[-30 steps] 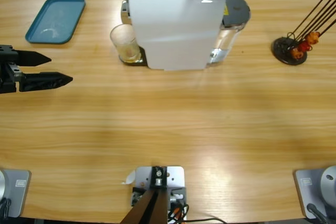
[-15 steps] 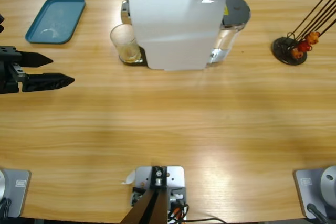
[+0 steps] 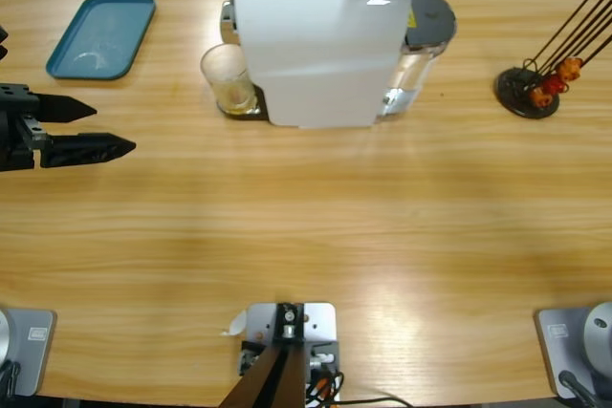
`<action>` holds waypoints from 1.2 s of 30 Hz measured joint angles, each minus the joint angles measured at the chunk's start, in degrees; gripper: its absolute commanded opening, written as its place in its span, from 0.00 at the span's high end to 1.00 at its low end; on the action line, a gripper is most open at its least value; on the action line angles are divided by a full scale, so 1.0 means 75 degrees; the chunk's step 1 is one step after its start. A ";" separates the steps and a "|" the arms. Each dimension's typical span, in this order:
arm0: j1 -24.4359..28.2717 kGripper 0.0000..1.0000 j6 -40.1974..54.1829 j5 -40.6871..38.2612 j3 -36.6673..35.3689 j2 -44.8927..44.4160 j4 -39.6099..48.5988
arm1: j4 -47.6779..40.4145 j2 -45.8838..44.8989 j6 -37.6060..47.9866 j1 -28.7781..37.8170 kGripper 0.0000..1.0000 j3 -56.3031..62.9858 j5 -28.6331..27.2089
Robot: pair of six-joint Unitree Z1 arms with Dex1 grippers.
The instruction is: Pour coffee
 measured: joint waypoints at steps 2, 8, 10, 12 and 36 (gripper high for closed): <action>0.0000 0.10 0.0000 0.0000 0.0000 0.0000 0.0000 | 0.0016 0.0054 0.0000 0.0059 1.00 -0.0075 0.0000; 0.0000 0.10 0.0000 0.0000 0.0000 0.0000 0.0000 | 0.0048 0.0074 -0.0001 0.0104 1.00 -0.0103 0.0000; 0.0000 0.10 0.0000 0.0000 0.0000 0.0000 0.0000 | 0.0048 0.0073 -0.0005 0.0104 1.00 -0.0092 -0.0018; 0.0000 0.10 0.0000 0.0000 0.0000 0.0000 0.0000 | 0.0048 0.0061 -0.0035 0.0110 1.00 -0.0090 -0.0104; -0.0006 0.02 0.0000 0.0000 0.0023 -0.0009 -0.0139 | -0.2118 -0.4090 0.1339 0.0751 0.00 0.5107 -0.0180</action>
